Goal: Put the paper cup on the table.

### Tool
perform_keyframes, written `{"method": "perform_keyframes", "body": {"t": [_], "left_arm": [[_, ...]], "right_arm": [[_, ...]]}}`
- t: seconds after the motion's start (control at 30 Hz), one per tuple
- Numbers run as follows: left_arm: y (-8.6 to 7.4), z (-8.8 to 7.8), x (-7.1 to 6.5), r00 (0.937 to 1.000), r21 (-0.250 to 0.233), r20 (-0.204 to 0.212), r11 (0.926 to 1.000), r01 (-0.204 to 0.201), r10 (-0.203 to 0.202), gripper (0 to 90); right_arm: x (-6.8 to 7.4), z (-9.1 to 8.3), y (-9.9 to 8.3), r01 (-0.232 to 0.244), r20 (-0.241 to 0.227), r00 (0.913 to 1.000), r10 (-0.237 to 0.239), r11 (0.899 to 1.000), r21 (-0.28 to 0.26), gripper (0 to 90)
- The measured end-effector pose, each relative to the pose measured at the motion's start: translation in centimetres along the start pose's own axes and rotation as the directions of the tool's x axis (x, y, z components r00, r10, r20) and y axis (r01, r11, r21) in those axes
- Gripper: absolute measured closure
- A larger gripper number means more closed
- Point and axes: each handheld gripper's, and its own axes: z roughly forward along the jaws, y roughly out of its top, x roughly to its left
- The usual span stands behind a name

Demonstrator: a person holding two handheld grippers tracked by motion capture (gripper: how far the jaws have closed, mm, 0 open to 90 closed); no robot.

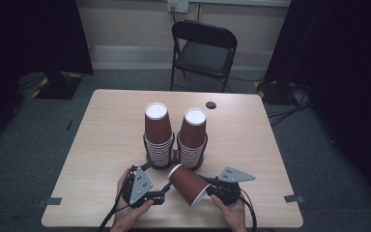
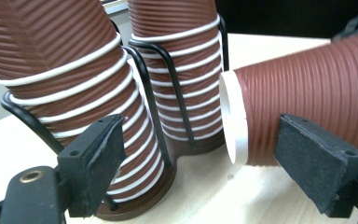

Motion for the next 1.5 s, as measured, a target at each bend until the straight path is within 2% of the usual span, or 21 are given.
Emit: {"method": "perform_keyframes", "body": {"t": [0.17,0.27,0.37,0.43,0.57,0.7,0.83,1.0,1.07,1.1,1.17,1.23,1.3,1.33,1.43,1.5], "left_arm": [[-0.1,0.1,-0.7,0.9984,0.002,0.006,0.9984,-0.056,0.056,15.9],[0.1,-0.1,-0.9,0.9976,-0.009,0.039,0.9984,-0.057,0.057,15.7],[0.3,-0.1,-1.4,0.9913,0.002,0.022,0.9916,-0.129,0.129,15.7],[0.1,0.1,-1.7,0.9865,0.008,0.019,0.9866,-0.163,0.163,15.7],[-0.3,0.6,-2.5,0.9811,0.009,0.019,0.9812,-0.193,0.193,15.9],[-0.4,1.0,-3.0,0.9695,0.015,-0.003,0.9694,-0.245,0.245,15.8],[-0.5,1.3,-3.6,0.9544,0.021,-0.018,0.9545,-0.297,0.298,15.5],[-0.6,1.4,-4.1,0.9431,0.026,-0.026,0.9433,-0.331,0.332,14.6],[-0.6,1.6,-4.3,0.9347,0.028,-0.038,0.9354,-0.352,0.353,14.3],[-0.6,1.6,-4.3,0.9327,0.033,-0.044,0.9336,-0.357,0.358,13.4],[-0.6,1.7,-4.6,0.9207,0.043,-0.051,0.9219,-0.385,0.387,12.6],[-0.6,1.7,-4.7,0.9170,0.048,-0.059,0.9187,-0.392,0.394,11.3],[-0.5,1.8,-4.7,0.9107,0.051,-0.067,0.9130,-0.405,0.408,10.2],[-0.5,1.8,-4.7,0.9109,0.053,-0.069,0.9133,-0.404,0.407,9.3],[-0.3,1.9,-4.6,0.9027,0.060,-0.079,0.9059,-0.419,0.423,7.4],[-0.3,2.1,-4.7,0.9012,0.057,-0.083,0.9049,-0.422,0.425,6.6]], "right_arm": [[-0.4,-0.1,0.4,-0.021,-0.009,0.9997,0.021,1.000,0.023,85.8],[-0.8,-0.1,0.7,-0.030,-0.018,0.9994,0.030,0.999,0.036,85.8],[-1.0,-0.2,1.1,-0.036,-0.026,0.9989,0.038,0.998,0.051,85.7],[-1.0,-0.2,1.3,-0.044,-0.031,0.9984,0.046,0.997,0.060,85.8],[-1.2,-0.2,1.8,-0.054,-0.041,0.9975,0.057,0.996,0.068,85.7],[-1.3,-0.1,2.2,-0.072,-0.057,0.9954,0.077,0.994,0.087,85.7],[-1.4,0.0,2.7,-0.088,-0.067,0.9932,0.095,0.990,0.108,85.7],[-1.2,0.3,3.1,-0.083,-0.071,0.9930,0.095,0.984,0.157,85.8],[-1.2,0.4,3.1,-0.086,-0.066,0.9930,0.098,0.982,0.168,85.8],[-1.2,0.4,3.2,-0.088,-0.064,0.9928,0.101,0.982,0.170,85.8],[-1.1,0.5,3.2,-0.091,-0.069,0.9921,0.105,0.980,0.177,85.8],[-1.0,0.5,3.4,-0.090,-0.068,0.9922,0.104,0.977,0.192,85.8],[-1.0,0.6,3.5,-0.092,-0.071,0.9916,0.108,0.976,0.197,85.8],[-1.0,0.7,3.7,-0.094,-0.076,0.9909,0.111,0.975,0.202,85.8],[-0.9,0.9,4.0,-0.099,-0.078,0.9899,0.118,0.972,0.214,85.8],[-0.9,1.1,4.2,-0.095,-0.077,0.9904,0.115,0.970,0.222,85.8]]}}
